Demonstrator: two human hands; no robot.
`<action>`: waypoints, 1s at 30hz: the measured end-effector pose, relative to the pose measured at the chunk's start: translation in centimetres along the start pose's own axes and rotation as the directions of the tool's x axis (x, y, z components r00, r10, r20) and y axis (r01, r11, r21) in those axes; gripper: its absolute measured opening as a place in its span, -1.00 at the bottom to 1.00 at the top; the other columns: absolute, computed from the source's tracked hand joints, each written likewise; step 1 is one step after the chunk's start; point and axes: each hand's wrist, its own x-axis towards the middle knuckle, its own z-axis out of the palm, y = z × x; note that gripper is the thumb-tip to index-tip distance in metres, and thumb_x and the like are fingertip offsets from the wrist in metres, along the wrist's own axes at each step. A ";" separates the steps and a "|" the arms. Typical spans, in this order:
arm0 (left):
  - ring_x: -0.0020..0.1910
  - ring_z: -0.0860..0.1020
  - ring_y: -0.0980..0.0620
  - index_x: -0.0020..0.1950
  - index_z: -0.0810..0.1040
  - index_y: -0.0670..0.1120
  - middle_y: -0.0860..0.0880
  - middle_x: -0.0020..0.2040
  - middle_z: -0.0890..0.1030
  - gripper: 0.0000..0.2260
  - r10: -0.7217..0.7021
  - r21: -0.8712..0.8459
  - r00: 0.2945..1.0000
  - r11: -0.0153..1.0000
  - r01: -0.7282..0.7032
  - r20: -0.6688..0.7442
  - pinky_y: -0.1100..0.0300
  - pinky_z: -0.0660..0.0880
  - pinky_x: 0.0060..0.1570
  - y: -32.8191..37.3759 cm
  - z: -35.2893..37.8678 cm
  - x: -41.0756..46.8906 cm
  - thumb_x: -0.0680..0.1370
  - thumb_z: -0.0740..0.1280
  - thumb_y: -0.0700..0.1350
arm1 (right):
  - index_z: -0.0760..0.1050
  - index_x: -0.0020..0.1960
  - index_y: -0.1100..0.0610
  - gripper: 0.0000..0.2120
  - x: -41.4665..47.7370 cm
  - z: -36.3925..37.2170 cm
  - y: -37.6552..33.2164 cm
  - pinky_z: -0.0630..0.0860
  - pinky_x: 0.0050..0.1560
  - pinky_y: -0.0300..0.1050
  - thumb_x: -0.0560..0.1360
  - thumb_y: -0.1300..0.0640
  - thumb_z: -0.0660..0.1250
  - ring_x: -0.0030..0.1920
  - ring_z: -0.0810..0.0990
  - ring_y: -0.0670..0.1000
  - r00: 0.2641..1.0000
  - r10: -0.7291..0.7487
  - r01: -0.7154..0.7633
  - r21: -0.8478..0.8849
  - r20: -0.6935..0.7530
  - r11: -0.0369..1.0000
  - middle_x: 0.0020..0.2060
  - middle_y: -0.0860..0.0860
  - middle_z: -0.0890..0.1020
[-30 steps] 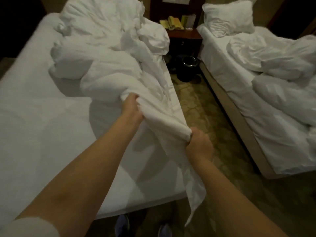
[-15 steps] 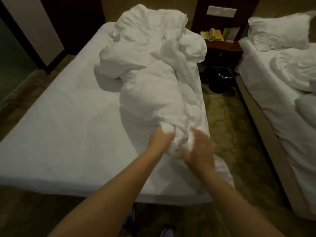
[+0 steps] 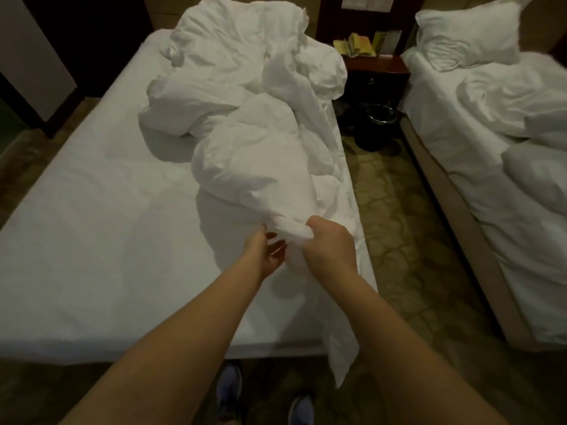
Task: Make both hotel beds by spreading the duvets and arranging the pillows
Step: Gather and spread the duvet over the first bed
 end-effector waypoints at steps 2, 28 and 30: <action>-0.24 0.57 -0.06 -0.02 0.48 -0.14 -0.12 -0.22 0.62 -0.66 -0.049 -0.017 0.985 0.998 0.053 0.167 0.09 0.54 -0.27 1.0 0.8 1.6 0.63 0.10 0.10 | 0.40 -0.25 0.08 -0.80 -1.6 -0.7 0.1 0.27 -0.29 -0.26 0.49 0.30 0.15 -0.30 0.41 -0.11 0.997 -0.059 0.062 0.057 -0.051 0.996 -0.35 -0.08 0.45; -0.06 0.55 -0.17 0.06 0.53 -0.18 -0.19 -0.05 0.62 -0.73 0.809 0.861 0.550 0.116 -0.494 0.206 0.04 0.43 -0.11 3.2 -5.4 -11.6 0.56 0.20 0.00 | 0.45 0.01 0.07 -0.69 0.4 1.7 -4.2 0.44 0.02 -0.15 0.27 0.15 0.19 -0.06 0.48 -0.01 0.956 -0.158 0.260 0.472 -0.246 0.842 -0.07 0.02 0.53; -0.03 0.56 -0.18 0.00 0.52 -0.17 -0.18 -0.04 0.62 -0.75 0.750 0.900 0.625 0.095 -0.425 0.216 0.08 0.40 -0.10 0.2 -6.2 -10.2 0.61 0.17 -0.02 | 0.45 0.10 0.07 -0.64 0.0 1.6 -6.7 0.43 0.04 -0.27 0.30 0.19 0.20 -0.03 0.49 -0.02 0.946 -0.237 0.322 0.540 -0.223 0.778 -0.01 0.01 0.52</action>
